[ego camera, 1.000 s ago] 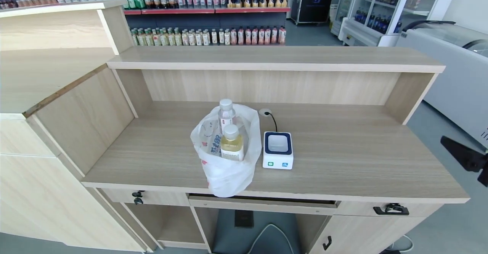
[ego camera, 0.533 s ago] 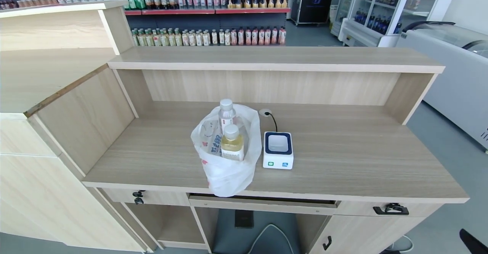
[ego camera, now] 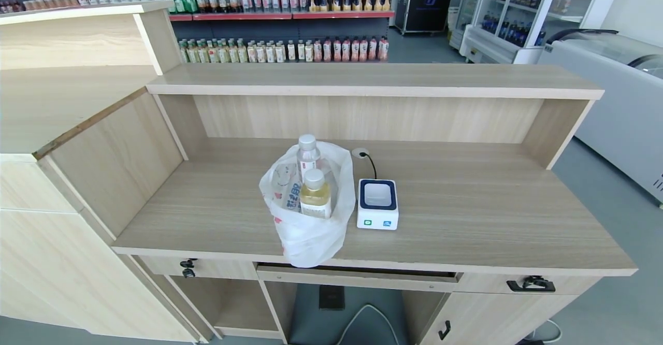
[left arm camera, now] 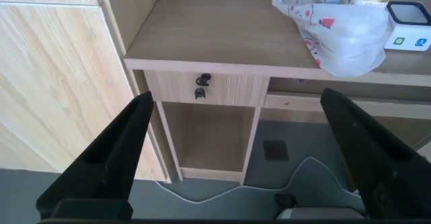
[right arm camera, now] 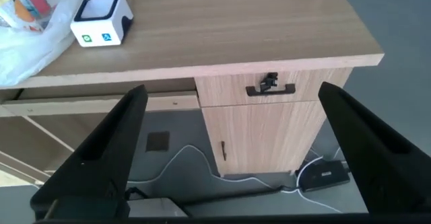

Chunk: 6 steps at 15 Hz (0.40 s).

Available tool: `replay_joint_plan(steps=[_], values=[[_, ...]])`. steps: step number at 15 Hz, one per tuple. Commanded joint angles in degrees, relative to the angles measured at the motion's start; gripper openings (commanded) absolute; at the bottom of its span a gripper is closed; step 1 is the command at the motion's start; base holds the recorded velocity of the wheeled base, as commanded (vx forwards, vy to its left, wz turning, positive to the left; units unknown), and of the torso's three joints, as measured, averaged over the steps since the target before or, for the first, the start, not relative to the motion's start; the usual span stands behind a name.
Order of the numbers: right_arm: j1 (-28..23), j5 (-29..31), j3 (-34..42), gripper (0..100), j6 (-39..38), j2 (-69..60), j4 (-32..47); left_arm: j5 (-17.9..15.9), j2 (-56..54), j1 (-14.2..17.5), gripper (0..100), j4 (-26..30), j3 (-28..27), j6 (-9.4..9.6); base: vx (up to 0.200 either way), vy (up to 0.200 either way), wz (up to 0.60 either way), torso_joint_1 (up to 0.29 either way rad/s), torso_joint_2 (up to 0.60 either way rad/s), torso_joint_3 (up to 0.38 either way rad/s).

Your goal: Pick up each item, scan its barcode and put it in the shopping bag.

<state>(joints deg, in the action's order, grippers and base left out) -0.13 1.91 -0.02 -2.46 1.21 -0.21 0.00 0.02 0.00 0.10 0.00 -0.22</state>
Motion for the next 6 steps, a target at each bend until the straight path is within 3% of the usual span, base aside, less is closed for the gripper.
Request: replay_joint_plan(steps=[1, 6], values=[[0.0, 0.0, 0.0, 100, -0.3, -1.2, 0.0, 0.0, 0.0, 0.0, 100, 0.0, 0.0, -0.04, 0.000, 0.000, 0.00, 0.000, 0.00, 0.000], [0.0, -0.1, 0.0, 100, 0.1, -1.2, 0.0, 0.0, 0.0, 0.0, 100, 0.0, 0.0, -0.04, 0.000, 0.000, 0.00, 0.000, 0.00, 0.000]])
